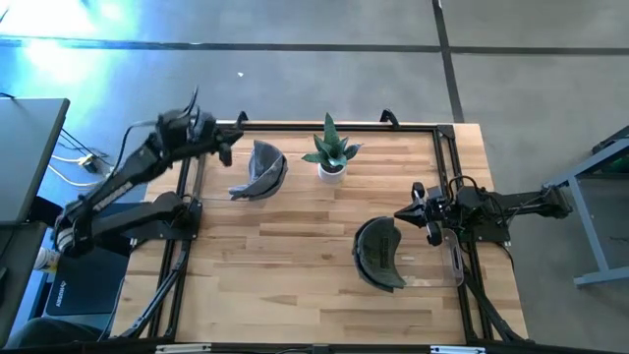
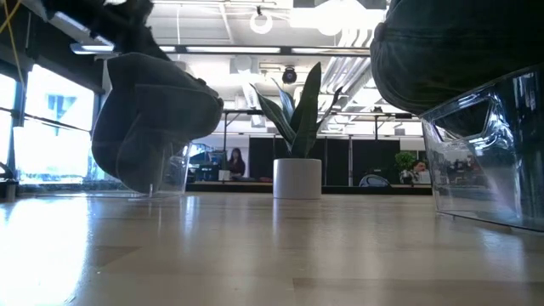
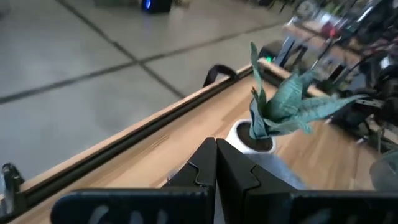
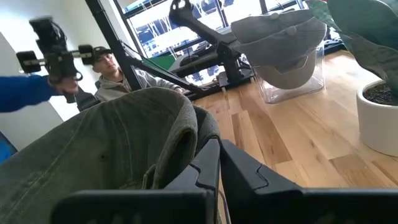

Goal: Pick & Place hat
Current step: Return to Home Position

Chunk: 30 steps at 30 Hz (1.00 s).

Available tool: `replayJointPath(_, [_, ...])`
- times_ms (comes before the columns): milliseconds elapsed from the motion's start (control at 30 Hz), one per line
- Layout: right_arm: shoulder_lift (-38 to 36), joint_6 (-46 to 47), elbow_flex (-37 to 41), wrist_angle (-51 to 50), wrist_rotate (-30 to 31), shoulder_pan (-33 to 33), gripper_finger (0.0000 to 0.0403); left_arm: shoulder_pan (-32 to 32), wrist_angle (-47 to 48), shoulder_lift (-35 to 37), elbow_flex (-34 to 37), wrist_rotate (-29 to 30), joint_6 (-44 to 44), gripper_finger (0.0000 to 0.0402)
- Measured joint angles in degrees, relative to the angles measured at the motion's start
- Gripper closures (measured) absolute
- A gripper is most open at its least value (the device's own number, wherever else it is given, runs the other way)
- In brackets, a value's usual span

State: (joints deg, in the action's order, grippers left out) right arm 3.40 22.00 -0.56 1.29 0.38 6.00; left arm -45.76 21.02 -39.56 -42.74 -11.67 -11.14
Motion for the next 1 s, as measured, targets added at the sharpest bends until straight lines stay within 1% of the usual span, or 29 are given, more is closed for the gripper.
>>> replayJointPath(100, [0.0,0.0,0.0,-0.01,0.0,0.0,0.0392,0.02,-7.46,6.38,8.15,-2.16,-2.32,0.0401])
replayJointPath(167, [0.0,0.0,0.0,-0.01,0.02,0.0,0.0391,0.04,-11.14,9.86,12.35,-4.07,-6.41,0.0401])
replayJointPath(233, [0.0,0.0,0.0,-0.01,0.02,0.0,0.0391,0.64,-13.99,12.46,15.04,-5.26,-10.18,0.0401])
replayJointPath(300, [0.0,0.0,0.0,-0.01,0.05,0.0,0.0391,2.85,-14.99,15.47,15.99,-5.16,-11.47,0.0401])
replayJointPath(400, [0.0,0.0,0.0,-0.01,0.06,0.0,0.0391,7.87,-15.55,18.91,15.84,-2.68,-11.03,0.0401])
replayJointPath(533, [0.0,0.0,0.02,-0.01,0.04,0.0,0.0391,16.6,-12.6,23.04,15.94,5.26,-9.57,0.0401])
replayJointPath(600, [0.0,0.0,0.02,-0.01,0.04,-0.02,0.0391,21.01,-13.02,24.46,17.02,8.65,-9.46,0.0401])
replayJointPath(667, [0.0,0.0,0.02,-0.01,0.04,0.0,0.0391,25.48,-15.43,25.15,19.4,11.3,-9.99,0.0401])
replayJointPath(733, [0.0,0.0,0.02,-0.01,0.04,-0.01,0.0391,29.71,-21.59,25.14,22.41,13.66,-9.55,0.0401])
replayJointPath(800, [0.0,0.0,0.02,-0.01,0.04,-0.01,0.0391,33.37,-27.97,24.74,25.05,14.86,-7.16,0.0401])
replayJointPath(833, [0.0,0.0,0.02,-0.01,0.04,0.0,0.0391,34.83,-28.93,24.6,25.76,15.1,-6.22,0.0401])
replayJointPath(867, [0.0,0.0,0.02,0.01,0.04,-0.02,0.0391,36.05,-28.89,24.52,25.96,15.28,-5.98,0.0401])
replayJointPath(933, [0.02,0.0,0.02,-0.01,0.04,0.0,0.0391,37.78,-29.95,24.39,26.35,16.24,-8.85,0.0401])
replayJointPath(1000, [0.02,0.0,0.02,0.01,0.03,0.0,0.0391,38.74,-28.6,24.36,26.35,15.28,-9.82,0.0401])
